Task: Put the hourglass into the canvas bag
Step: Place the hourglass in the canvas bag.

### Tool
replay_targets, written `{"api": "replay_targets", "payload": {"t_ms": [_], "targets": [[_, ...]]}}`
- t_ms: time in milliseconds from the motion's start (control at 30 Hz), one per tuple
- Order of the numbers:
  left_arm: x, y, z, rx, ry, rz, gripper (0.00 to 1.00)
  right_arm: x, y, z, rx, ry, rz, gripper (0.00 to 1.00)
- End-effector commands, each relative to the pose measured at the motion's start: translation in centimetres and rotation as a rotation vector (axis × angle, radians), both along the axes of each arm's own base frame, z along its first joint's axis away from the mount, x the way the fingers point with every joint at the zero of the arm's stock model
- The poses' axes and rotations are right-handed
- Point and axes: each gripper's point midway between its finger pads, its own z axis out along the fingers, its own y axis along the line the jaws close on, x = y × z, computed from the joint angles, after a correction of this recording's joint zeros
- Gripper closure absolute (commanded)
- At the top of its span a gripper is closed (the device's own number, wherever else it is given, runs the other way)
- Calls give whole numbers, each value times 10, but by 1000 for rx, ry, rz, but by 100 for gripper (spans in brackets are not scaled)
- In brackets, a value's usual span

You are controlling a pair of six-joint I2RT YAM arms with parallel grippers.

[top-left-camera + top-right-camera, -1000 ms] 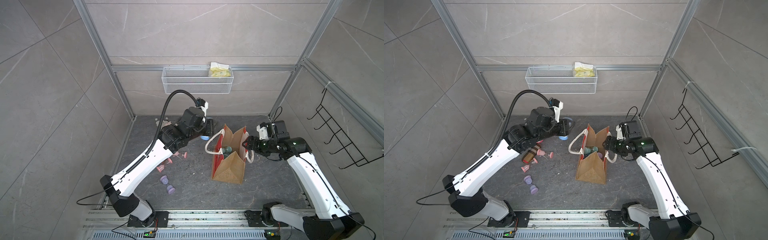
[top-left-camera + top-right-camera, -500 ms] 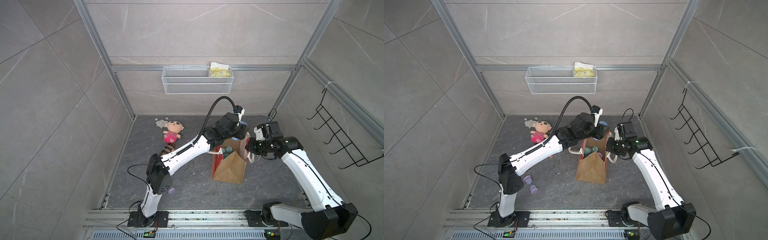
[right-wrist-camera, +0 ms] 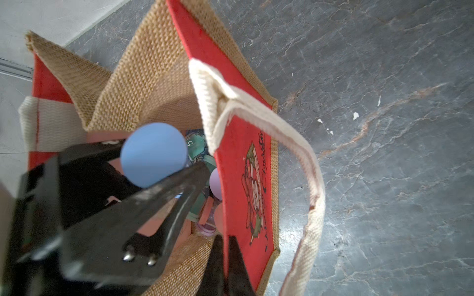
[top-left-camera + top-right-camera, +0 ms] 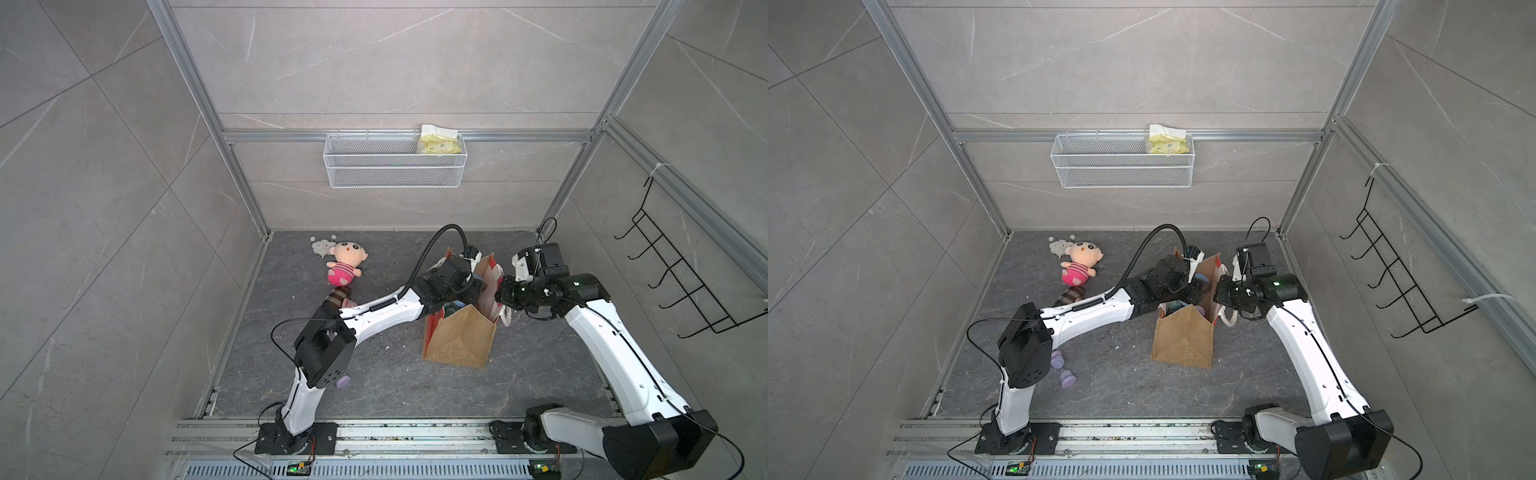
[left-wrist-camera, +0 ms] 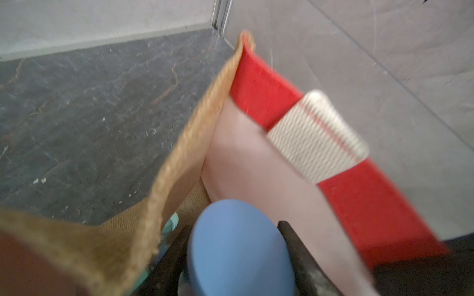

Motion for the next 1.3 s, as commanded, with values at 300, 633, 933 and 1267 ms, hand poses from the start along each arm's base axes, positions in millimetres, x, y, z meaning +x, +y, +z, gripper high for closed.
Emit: {"api": "replay_targets", "payload": {"t_ms": [300,633,933,1267], "targets": [[11,13,-37,301,43,22,100,7,3,31,41,-95,-3,100],[18,12,-46,346,48,47,52,6,3,24,47,-84,-6,100],[16,9,12,244,-16,27,12,6,8,21,66,-78,17,100],[-14,49,140,-41,-131,59,3,8,11,11,55,-53,53,100]]}}
